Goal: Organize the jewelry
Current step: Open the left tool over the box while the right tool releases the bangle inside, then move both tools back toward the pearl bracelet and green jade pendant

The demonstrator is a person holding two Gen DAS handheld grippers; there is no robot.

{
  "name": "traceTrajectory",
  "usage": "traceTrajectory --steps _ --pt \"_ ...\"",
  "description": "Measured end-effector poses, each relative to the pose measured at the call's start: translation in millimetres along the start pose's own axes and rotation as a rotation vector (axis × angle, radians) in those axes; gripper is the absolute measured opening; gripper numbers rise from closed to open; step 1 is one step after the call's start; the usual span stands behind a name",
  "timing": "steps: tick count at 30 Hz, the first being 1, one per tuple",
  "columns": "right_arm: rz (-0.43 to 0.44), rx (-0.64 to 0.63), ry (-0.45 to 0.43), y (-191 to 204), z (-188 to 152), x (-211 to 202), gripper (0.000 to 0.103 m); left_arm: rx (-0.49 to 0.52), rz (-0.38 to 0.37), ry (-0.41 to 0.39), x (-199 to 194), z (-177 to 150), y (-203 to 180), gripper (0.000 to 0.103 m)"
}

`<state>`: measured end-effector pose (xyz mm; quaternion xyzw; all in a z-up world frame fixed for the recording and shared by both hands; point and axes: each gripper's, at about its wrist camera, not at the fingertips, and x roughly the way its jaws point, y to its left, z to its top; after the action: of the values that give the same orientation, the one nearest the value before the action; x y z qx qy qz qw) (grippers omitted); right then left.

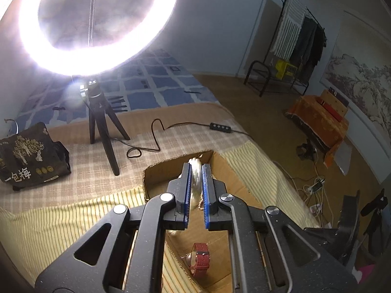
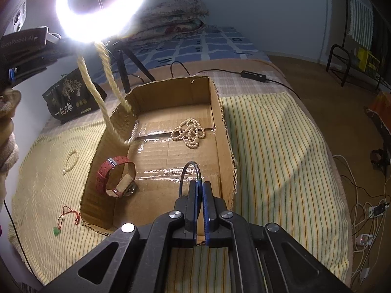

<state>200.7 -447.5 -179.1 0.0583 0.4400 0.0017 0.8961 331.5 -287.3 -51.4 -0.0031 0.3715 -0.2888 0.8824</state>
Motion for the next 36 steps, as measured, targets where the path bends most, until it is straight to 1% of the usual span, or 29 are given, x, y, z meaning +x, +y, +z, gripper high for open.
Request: traceTrajectory --steps 2,3,6,8,9,10,16,24,29,36 --pt "-0.003 -0.005 -0.001 2 0 0 0.019 0.011 0.008 0.002 -1 -2 -1 0.006" --pt "-0.004 -0.008 -0.003 3 0 -1 0.029 0.012 0.010 0.005 -1 -3 -1 0.006" --pt "-0.005 -0.017 -0.012 7 -1 -3 0.031 0.010 0.015 0.004 -5 -5 2 0.006" --pt "-0.002 -0.022 -0.013 10 -2 -5 0.036 0.006 0.017 0.001 -9 -6 5 0.006" --pt "-0.003 -0.026 -0.014 12 -3 -6 0.041 0.004 0.020 -0.001 -12 -7 6 0.006" --pt "-0.004 -0.028 -0.019 14 -4 -8 0.044 0.003 0.021 -0.003 -14 -7 8 0.006" --pt "0.004 -0.013 -0.038 20 -5 -22 0.044 -0.011 0.042 -0.024 -39 -10 21 0.006" --pt "0.041 0.000 -0.056 34 -11 -46 0.044 -0.030 0.084 -0.057 -89 -24 51 0.006" --pt "0.074 -0.010 -0.050 48 -17 -57 0.044 -0.043 0.117 -0.059 -120 -42 73 0.006" --pt "0.126 -0.048 -0.039 76 -28 -67 0.044 -0.069 0.155 -0.050 -159 -79 103 0.006"
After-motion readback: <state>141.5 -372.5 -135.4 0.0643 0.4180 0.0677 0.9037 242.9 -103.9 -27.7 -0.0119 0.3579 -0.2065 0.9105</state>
